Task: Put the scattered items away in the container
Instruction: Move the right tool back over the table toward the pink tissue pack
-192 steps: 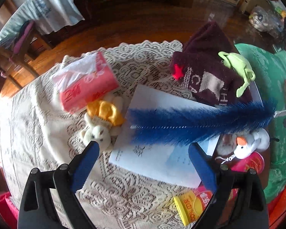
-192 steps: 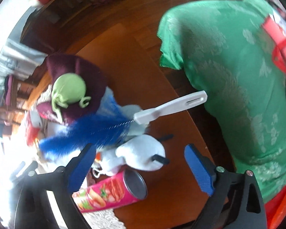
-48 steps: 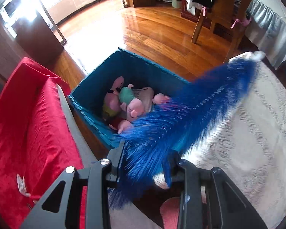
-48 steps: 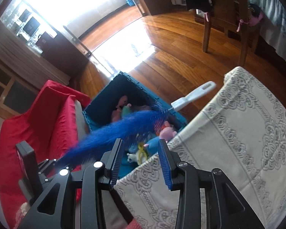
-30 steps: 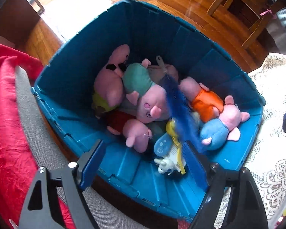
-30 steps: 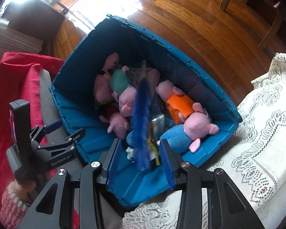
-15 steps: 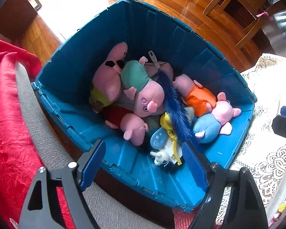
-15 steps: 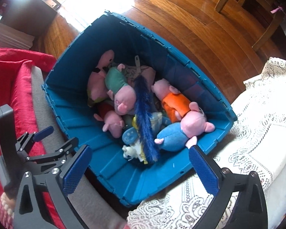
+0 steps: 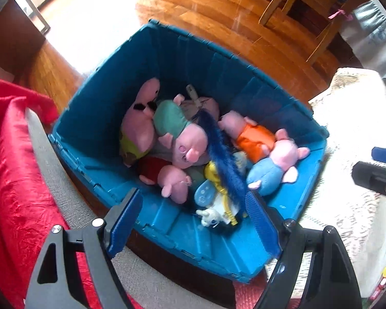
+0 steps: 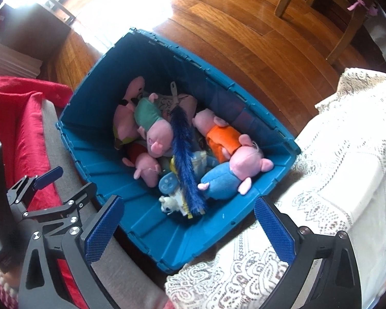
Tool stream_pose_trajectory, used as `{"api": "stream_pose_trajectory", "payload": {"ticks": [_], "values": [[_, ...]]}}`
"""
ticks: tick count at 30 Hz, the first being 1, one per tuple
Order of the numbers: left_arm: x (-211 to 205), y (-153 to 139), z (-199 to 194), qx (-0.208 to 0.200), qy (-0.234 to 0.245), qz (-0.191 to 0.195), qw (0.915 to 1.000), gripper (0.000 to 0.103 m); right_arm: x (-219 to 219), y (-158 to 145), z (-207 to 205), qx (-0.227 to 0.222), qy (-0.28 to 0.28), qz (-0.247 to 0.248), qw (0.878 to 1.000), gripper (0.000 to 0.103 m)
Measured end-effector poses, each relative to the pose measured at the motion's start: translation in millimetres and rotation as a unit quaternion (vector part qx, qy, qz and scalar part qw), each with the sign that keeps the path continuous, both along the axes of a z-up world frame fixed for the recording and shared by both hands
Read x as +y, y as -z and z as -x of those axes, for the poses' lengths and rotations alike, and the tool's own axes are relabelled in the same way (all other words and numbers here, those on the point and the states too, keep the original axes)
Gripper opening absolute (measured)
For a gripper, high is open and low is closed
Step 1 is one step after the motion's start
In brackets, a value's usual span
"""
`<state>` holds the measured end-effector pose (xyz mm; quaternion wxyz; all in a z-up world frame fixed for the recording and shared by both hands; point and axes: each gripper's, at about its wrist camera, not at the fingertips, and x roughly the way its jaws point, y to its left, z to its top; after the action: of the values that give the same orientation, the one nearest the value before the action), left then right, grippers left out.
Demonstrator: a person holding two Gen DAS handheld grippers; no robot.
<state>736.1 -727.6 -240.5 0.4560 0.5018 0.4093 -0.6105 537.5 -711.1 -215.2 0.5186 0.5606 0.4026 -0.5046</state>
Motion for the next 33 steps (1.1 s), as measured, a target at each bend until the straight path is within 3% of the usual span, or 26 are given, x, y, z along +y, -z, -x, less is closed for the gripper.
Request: {"api": "stream_pose_trajectory", "payload": {"ticks": [7,15,24,33], "values": [[13,-46,58,-0.005,0.043,0.026,0.9987,0.082,35,-28,52,0.005,0.063,0.016,0.998,0.103],[60,-83,148,0.003,0.129,0.022,0.9914,0.082,106,-62,139,0.011,0.146,0.029,0.989,0.103],[130,-108,266,0.010,0.234,0.023,0.9719,0.082,202,-87,239,0.013,0.259,0.044,0.965,0.103],[205,-131,380,0.011,0.324,0.033,0.9454,0.082,315,-109,328,0.032,0.355,0.053,0.933,0.103]]}}
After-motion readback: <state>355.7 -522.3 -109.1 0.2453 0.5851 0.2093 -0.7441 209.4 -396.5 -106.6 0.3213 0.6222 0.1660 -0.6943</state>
